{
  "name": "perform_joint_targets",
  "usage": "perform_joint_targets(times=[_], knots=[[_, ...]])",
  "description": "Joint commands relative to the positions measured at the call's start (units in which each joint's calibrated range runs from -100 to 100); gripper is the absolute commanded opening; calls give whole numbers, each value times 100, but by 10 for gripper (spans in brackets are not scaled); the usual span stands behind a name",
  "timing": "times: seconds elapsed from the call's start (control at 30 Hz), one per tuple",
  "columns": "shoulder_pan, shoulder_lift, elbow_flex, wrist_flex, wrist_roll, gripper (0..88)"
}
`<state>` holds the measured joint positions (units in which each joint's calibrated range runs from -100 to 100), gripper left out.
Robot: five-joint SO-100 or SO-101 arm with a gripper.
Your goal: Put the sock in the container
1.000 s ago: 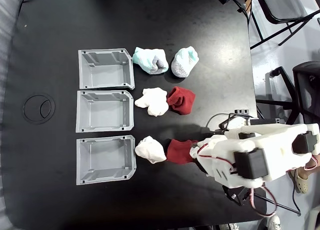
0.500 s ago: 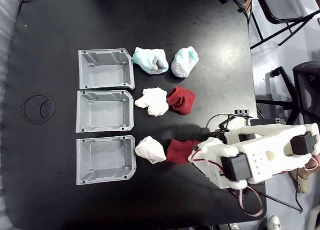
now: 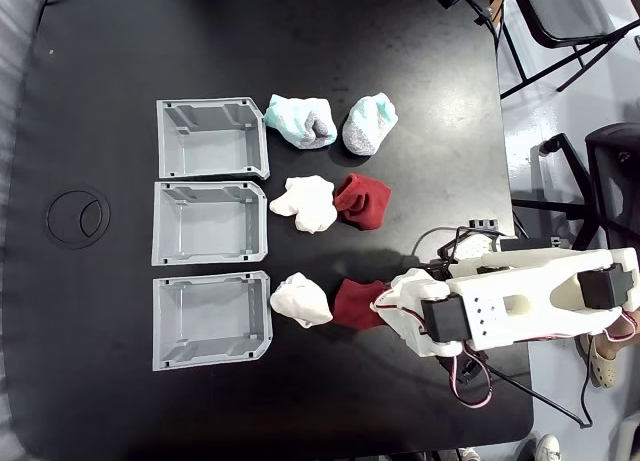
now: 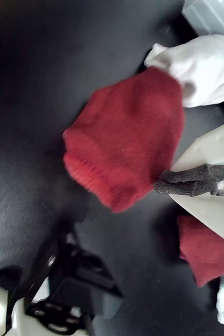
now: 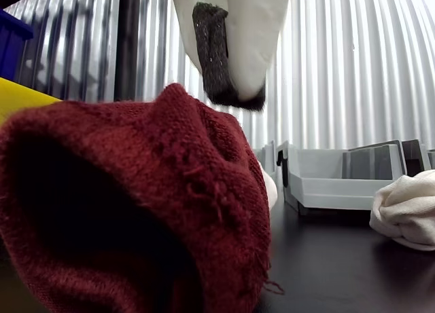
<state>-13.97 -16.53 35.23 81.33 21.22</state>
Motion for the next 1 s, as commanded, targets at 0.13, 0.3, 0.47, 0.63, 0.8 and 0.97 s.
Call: perform_joint_targets(times=[0.13,0.3,0.47,0.63,0.8,0.97], knots=[[31,-91,138,-106,32,14],[23,-91,66,-106,32,14],[15,-91,-150,-106,32,14],[-32,-82,-439,-106,44,14],[-118,-82,-502,-165,49,14],[-134,-82,-475,-114,49,49]])
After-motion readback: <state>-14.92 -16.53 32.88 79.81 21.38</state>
